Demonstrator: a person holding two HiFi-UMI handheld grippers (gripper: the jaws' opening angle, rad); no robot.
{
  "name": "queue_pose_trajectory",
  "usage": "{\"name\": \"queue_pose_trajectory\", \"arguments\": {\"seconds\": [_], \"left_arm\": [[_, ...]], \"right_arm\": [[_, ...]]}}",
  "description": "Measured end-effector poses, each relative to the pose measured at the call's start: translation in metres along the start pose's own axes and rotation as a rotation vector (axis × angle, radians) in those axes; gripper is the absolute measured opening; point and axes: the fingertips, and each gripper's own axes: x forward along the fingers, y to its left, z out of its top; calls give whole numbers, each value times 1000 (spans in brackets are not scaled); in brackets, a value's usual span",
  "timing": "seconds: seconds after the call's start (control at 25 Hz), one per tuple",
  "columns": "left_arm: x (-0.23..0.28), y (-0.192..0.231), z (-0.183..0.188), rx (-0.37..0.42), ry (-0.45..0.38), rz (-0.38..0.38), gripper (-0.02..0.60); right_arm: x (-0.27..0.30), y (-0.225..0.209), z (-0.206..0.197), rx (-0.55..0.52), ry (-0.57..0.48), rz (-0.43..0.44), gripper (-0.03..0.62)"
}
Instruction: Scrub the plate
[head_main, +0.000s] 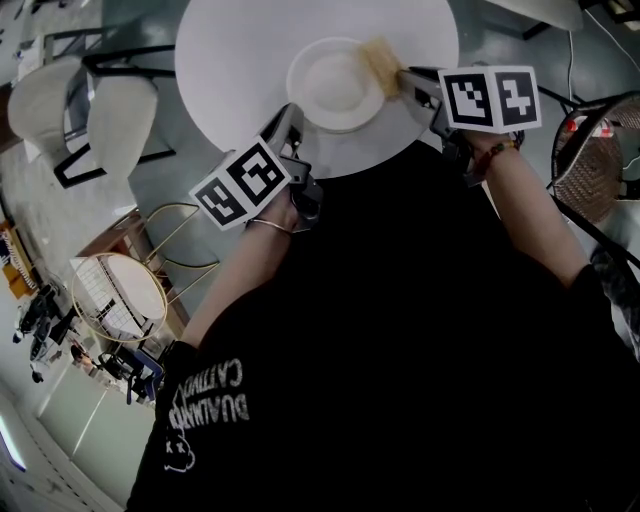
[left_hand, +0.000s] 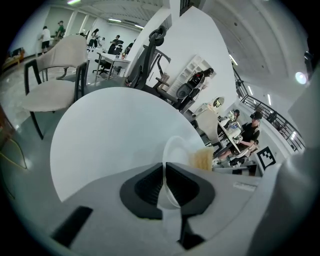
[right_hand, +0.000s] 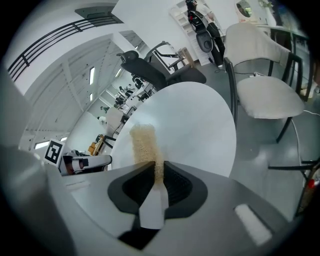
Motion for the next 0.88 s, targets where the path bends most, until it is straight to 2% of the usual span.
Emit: {"name": "queue_pose_trajectory", "arguments": {"seconds": [0.36, 0.48, 0.56, 0.68, 0.76, 0.88], "left_arm": [[0, 3, 0, 1, -3, -17, 21], [1, 6, 2, 6, 3, -25, 21], [1, 8, 2, -1, 8, -30, 21], [0, 13, -1, -52, 16, -43, 21], [-2, 18, -4, -78, 22, -59, 21], [-4, 28, -9, -74, 49, -71, 21]], "right_arm": [[-14, 5, 6, 4, -65, -34, 58], [-10, 31, 7, -7, -98, 35, 59], [1, 57, 0, 0, -72, 131, 60], [20, 100, -21, 21, -5, 248, 60], [36, 118, -37, -1, 41, 258, 60], [59, 127, -62, -61, 115, 211, 60]]}}
